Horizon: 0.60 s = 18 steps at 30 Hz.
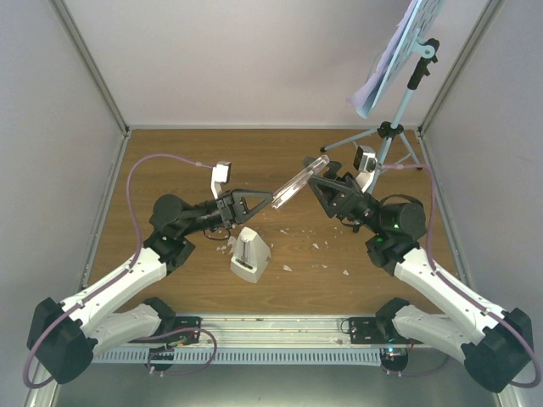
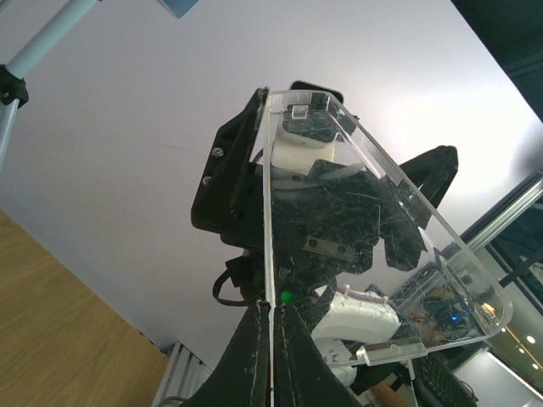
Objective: Pack up the instrument practice props
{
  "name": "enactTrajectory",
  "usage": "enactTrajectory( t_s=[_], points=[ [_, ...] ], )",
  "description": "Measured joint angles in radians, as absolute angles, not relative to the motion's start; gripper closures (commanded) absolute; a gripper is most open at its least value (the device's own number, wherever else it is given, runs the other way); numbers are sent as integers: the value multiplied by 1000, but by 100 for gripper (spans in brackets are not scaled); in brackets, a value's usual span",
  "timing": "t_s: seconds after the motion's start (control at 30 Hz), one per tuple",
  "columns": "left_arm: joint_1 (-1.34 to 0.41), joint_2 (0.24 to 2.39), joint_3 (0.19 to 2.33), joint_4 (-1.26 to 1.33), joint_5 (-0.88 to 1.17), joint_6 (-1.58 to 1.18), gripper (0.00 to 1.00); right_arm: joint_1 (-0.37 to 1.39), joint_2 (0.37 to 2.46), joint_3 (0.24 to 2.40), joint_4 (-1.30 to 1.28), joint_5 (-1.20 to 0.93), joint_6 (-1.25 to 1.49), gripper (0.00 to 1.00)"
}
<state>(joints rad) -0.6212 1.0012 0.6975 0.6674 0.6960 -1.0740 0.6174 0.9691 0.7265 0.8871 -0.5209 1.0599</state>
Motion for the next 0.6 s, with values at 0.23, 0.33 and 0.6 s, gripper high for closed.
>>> enactTrajectory(
  t_s=[0.23, 0.33, 0.6],
  points=[
    [-622, 993, 698, 695, 696, -1092, 100, 658, 987, 737, 892, -508, 1047, 11],
    [-624, 993, 698, 697, 696, -1092, 100, 666, 997, 737, 892, -499, 1045, 16],
    [-627, 993, 698, 698, 696, -1092, 100, 670, 1002, 737, 891, -479, 1045, 30]
  ],
)
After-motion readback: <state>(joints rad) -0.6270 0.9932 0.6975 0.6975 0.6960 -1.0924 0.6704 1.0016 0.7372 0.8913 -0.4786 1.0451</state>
